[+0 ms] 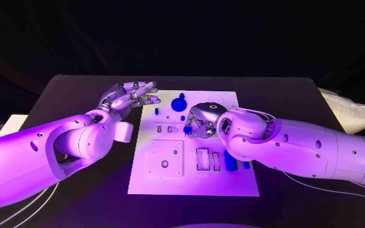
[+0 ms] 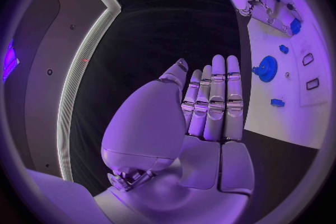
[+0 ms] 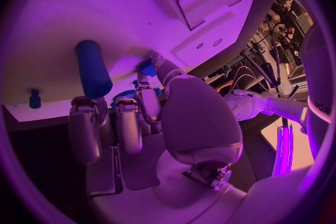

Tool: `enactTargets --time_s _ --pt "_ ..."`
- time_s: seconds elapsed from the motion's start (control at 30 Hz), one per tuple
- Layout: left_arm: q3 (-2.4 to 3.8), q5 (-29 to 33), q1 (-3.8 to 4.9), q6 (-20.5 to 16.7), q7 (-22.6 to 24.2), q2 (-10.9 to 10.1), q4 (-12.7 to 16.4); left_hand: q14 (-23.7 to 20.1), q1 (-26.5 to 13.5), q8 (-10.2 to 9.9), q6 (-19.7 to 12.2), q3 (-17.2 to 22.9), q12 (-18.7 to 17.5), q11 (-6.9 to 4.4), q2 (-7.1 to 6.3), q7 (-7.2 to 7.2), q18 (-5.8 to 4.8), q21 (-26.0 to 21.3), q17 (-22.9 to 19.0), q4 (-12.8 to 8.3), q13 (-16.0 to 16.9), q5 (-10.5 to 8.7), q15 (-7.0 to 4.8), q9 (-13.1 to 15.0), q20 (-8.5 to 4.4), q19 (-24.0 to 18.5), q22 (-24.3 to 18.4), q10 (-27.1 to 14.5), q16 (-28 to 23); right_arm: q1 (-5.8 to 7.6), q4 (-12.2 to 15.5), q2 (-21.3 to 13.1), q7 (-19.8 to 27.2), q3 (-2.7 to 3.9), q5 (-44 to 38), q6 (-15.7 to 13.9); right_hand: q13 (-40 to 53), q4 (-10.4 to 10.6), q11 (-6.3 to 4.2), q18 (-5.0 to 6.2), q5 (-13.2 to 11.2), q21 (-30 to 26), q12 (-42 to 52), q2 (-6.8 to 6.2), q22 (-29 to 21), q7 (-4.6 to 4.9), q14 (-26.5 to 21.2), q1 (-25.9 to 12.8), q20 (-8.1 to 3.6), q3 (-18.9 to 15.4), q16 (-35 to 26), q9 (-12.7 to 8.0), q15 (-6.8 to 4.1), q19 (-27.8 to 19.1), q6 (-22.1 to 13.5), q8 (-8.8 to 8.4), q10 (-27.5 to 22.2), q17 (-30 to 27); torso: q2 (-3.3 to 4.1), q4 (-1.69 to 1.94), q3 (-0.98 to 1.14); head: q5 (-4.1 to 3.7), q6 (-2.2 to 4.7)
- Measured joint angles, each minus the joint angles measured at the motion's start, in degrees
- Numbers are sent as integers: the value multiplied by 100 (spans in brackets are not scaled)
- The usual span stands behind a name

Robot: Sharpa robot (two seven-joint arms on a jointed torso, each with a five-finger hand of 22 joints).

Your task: Assemble the parts on the task board

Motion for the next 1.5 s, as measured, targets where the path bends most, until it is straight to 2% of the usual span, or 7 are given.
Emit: enactTargets --time_s 0.5,0.6,0.73,0.9,1.2,1.4,1.5 --pt "0 0 0 4 -17 1 -6 0 0 0 0 0 0 0 0 0 -1 0 -1 0 0 0 0 0 0 0 1 0 0 -53 -97 82 0 1 -216 -167 -2 7 -42 6 131 -1 54 37 -1 -28 0 36 -44 73 20 1 -43 1 51 21 42 -1 1 3 -1 -12 -25" --pt "0 0 0 4 -21 3 -7 0 2 0 0 2 0 0 2 0 0 0 0 -2 0 0 0 0 0 0 1 0 0 -70 -78 60 0 -8 -223 -239 -2 43 -52 6 579 -1 90 42 -1 -26 1 35 -44 139 23 -8 -43 1 85 20 52 -1 0 3 -1 -12 -26" --pt "0 0 0 4 -25 6 -9 0 23 0 0 15 0 0 23 0 0 0 6 -15 0 0 0 0 0 0 1 0 0 -100 -20 1 1 -32 -210 -393 -2 75 -102 6 1587 21 221 42 -1 -55 0 33 -86 330 46 -33 -84 1 153 17 103 -2 -2 3 -1 -15 -14" --pt "-1 0 -1 5 -30 9 -11 0 23 0 0 15 0 0 23 0 -1 0 5 -15 0 0 0 0 0 0 1 0 0 -107 105 -85 31 -33 -134 -706 -2 28 -114 6 2012 20 223 49 -2 -74 0 28 -95 604 46 -34 -84 11 153 25 113 -2 -4 3 -1 -21 2" --pt "-2 -14 -1 9 -65 13 -9 14 91 -23 0 78 0 0 30 0 -1 0 48 -79 -5 0 -14 0 -8 8 2 0 0 3 379 -257 130 8 114 -1163 -3 -127 -114 6 2051 20 175 65 -2 -70 0 26 -95 854 45 -33 -84 11 155 25 114 -3 -7 -1 -5 -28 26" --pt "-2 -264 -1 9 -245 20 13 561 107 -52 73 119 0 -43 1 -32 -2 285 324 -119 -5 -3 -170 0 -137 430 135 99 324 95 528 -351 158 27 256 -1252 -3 -166 -114 6 1759 20 175 107 -3 -67 0 -21 -95 895 45 -33 -84 11 153 25 114 -3 -8 -2 -7 -28 60" --pt "-2 -551 -1 -13 -495 36 30 956 -26 -52 148 62 124 -154 -128 -106 -2 585 667 -62 67 -24 -296 9 -262 762 288 384 818 115 589 -365 161 29 311 -1258 -3 -188 -114 5 1573 20 175 70 -3 -66 0 -122 -95 919 45 -33 -84 11 153 26 113 -3 -8 -2 -7 -10 85"
